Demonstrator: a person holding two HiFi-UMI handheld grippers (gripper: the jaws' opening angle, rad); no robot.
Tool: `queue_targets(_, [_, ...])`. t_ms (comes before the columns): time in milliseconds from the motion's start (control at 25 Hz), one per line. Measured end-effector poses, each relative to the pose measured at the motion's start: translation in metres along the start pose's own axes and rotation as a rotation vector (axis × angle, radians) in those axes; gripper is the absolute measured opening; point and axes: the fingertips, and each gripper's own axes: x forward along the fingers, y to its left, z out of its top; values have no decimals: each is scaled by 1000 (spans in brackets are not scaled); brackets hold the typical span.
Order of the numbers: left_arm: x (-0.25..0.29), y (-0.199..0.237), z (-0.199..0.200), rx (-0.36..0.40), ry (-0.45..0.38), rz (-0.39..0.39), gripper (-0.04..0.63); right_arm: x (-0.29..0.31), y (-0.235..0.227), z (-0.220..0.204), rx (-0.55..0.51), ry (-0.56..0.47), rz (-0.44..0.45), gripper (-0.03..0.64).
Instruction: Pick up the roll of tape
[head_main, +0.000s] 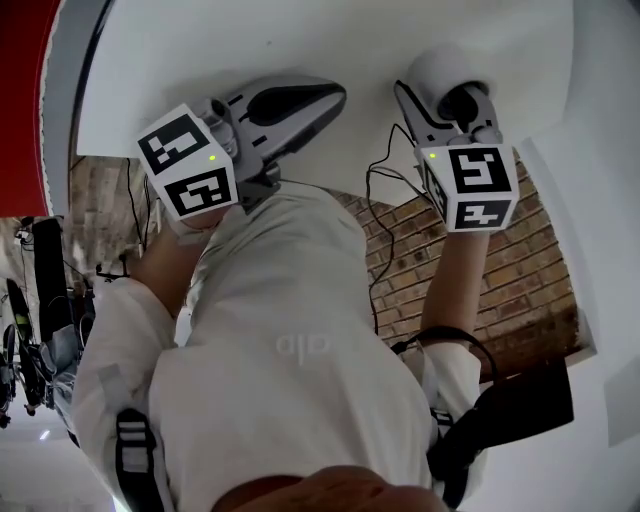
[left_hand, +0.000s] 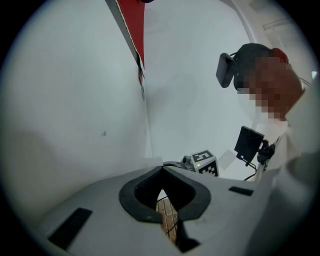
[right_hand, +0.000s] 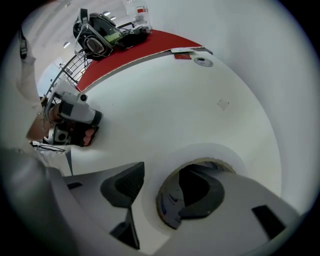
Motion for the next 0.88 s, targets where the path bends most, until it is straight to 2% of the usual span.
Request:
queue_targets(320, [3,-3,0,-8,9,-30,7,8,-3,-10,-22,134,-40,225])
queue_targets(640, [5,-2,5,-30,-23,-71,6,11,-3,-8,-26,135,-33,224])
queue_targets(880, [11,-2,-1,-36,-10,-73,6,9,0,-8,-70,121,-19,163])
